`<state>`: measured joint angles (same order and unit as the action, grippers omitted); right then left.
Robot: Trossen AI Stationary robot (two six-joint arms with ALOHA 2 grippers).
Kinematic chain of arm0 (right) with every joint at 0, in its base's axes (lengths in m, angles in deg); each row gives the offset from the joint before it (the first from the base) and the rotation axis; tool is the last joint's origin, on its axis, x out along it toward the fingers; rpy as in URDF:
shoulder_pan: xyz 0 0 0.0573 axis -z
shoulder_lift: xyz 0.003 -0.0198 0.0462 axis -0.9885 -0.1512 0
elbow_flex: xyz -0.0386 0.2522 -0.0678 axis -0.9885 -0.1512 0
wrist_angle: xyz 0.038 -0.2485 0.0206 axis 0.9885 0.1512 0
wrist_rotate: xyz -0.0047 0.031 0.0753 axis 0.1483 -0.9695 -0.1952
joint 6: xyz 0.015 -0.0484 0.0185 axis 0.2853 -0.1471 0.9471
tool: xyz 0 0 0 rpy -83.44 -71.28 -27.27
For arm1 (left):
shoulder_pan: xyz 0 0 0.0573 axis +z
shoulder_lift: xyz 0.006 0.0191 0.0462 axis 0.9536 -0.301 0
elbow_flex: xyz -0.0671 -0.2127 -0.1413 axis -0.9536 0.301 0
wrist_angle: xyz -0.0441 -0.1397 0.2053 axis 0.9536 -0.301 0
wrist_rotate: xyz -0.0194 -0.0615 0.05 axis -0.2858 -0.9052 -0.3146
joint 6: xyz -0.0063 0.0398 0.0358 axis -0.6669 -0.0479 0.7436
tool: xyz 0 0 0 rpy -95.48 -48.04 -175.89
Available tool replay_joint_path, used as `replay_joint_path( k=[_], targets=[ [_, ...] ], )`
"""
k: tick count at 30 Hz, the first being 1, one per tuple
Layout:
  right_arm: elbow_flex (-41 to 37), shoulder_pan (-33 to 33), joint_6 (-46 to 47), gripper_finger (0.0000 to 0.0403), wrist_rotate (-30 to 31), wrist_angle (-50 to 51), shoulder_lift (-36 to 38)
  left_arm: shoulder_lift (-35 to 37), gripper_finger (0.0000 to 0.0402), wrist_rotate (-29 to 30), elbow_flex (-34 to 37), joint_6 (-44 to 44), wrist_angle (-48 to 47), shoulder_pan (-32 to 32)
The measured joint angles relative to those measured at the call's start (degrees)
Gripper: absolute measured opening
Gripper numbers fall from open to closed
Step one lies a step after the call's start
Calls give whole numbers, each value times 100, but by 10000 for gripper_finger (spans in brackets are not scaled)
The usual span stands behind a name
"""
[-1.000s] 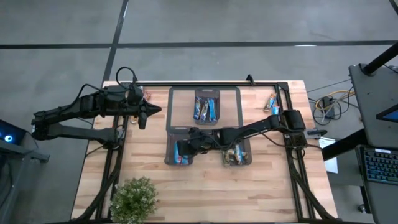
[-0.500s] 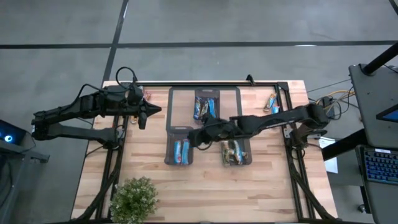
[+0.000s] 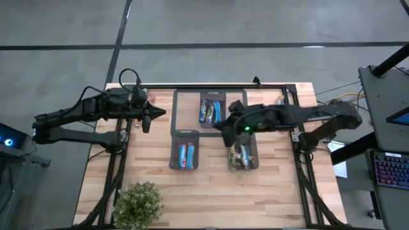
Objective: Pick and place Granola Bars by type
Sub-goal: Put the red granola bar into the bottom left black bin
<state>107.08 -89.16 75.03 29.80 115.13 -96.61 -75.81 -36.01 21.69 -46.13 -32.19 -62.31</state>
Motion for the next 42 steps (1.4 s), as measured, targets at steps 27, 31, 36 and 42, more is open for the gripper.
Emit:
replay_joint_path(
  k=[27,31,36,42],
  targets=[
    [-7,2,-1490,8,954,2777,2142,-185,22,1248,-297,980,940,39],
    [-11,3,-1502,8,1029,2911,2176,-408,72,1267,-543,982,937,145],
    [-11,2,-1543,8,1093,2970,2178,-877,142,1362,-1054,1026,619,304],
    [-11,2,-1543,8,1091,2969,2238,-1702,202,1707,-2183,1112,-908,613]
  ],
)
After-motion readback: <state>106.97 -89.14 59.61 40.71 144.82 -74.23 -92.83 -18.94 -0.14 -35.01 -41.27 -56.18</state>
